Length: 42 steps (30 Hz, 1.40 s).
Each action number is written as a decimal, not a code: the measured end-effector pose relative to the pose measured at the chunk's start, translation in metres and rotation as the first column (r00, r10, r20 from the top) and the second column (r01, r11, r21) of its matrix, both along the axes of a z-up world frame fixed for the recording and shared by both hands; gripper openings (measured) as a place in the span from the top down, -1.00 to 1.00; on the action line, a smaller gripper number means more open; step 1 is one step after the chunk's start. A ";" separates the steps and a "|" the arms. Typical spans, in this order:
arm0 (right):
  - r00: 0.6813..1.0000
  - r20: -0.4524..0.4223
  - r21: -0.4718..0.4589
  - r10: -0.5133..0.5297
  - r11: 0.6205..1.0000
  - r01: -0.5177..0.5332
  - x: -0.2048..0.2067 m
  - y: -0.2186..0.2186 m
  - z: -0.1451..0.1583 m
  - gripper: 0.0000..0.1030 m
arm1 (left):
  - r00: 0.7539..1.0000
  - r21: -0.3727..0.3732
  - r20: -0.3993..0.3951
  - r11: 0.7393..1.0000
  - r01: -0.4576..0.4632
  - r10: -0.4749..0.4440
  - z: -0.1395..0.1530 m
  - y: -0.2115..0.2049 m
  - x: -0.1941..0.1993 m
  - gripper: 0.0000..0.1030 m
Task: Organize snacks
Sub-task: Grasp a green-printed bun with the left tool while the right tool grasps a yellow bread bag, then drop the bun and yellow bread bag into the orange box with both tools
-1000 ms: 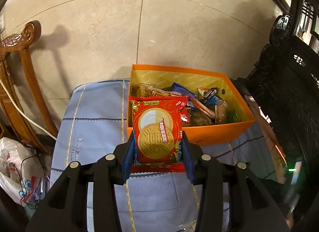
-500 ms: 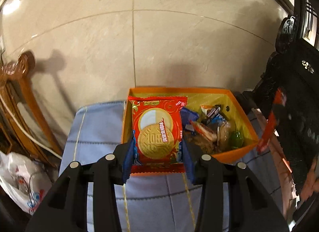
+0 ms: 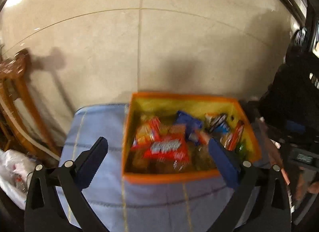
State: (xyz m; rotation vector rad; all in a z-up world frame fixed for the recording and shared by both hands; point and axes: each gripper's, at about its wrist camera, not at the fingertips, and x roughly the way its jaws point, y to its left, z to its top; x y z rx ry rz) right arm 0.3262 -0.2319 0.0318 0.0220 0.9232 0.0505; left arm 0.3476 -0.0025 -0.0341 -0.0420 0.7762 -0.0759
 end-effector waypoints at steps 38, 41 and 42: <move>0.956 -0.125 0.011 -0.265 0.963 0.269 -0.265 -0.016 -0.089 0.07 | 0.896 -0.083 -0.292 0.942 0.325 -0.334 -0.155 -0.071 -0.169 -0.07; 0.972 -0.025 0.046 -0.234 0.971 0.235 -0.241 -0.018 -0.051 0.07 | 0.938 -0.057 -0.199 0.959 0.278 -0.284 -0.113 -0.059 -0.159 -0.07; 0.976 -0.008 0.057 -0.218 0.974 0.218 -0.229 -0.018 -0.041 0.07 | 0.951 -0.014 -0.167 0.965 0.262 -0.260 -0.102 -0.058 -0.155 -0.07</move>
